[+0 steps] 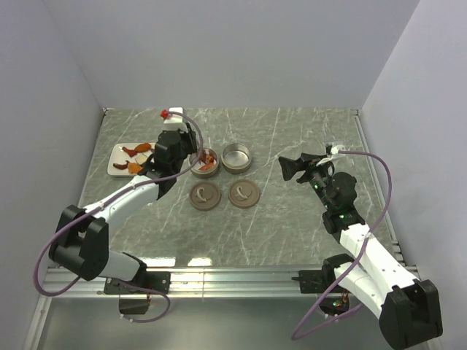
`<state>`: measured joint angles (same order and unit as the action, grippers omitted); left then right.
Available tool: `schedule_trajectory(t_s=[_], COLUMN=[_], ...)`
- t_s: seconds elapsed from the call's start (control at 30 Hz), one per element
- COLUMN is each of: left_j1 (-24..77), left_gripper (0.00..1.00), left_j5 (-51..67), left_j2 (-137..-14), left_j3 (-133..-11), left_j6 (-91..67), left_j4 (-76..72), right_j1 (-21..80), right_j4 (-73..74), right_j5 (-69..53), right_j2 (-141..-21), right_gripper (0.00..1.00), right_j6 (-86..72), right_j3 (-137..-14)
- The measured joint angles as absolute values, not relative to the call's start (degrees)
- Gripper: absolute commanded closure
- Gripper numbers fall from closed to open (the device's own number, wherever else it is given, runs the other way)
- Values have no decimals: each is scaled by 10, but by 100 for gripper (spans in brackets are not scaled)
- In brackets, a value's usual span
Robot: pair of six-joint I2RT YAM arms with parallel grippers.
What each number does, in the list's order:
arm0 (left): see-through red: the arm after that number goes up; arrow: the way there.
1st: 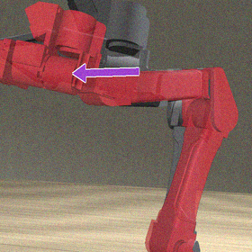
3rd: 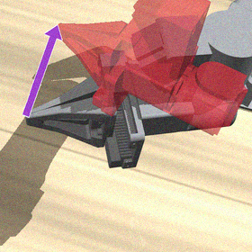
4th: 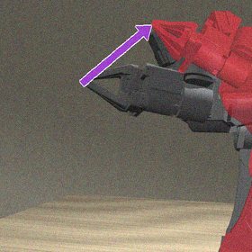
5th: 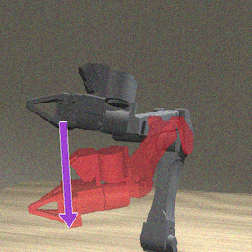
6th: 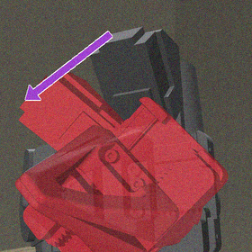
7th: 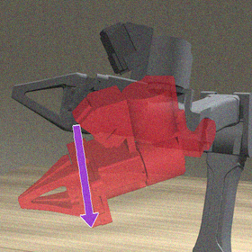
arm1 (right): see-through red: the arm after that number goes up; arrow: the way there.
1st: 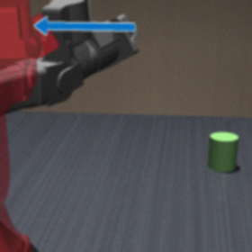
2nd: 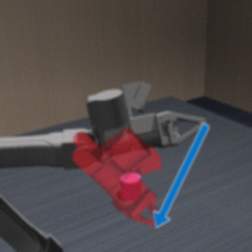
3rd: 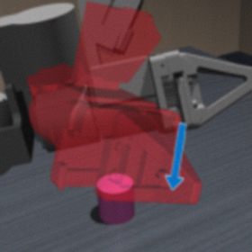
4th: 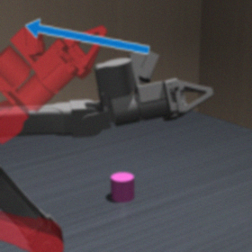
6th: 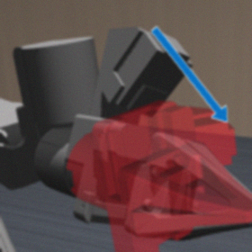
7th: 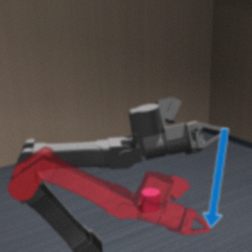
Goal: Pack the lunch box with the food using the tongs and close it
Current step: Place the food into the lunch box
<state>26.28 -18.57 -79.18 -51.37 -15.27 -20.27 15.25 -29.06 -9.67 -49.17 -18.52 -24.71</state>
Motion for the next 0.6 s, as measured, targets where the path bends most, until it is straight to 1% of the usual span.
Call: schedule_trajectory(t_s=[0.07,0.13,0.23,0.43,0.6], left_j1=[268,272,277,282,283], left_gripper=[73,66,58,54,54], left_j5=[-182,-178,-178,-178,-179], left_j2=[-803,-810,-814,-815,-815], left_j3=[-517,-519,-522,-533,-534], left_j6=[-153,-153,-153,-153,-153], left_j4=[-203,-203,-203,-208,-213], right_j1=[152,152,152,152,152], right_j4=[-291,-291,-291,-291,-291], right_j5=[-96,-96,-95,-95,-95], right_j2=[-492,-492,-492,-492,-492], right_gripper=[2,2,2,2,2], right_j6=[-185,-185,-185,-185,-185], right_j3=[-247,-247,-247,-247,-247])
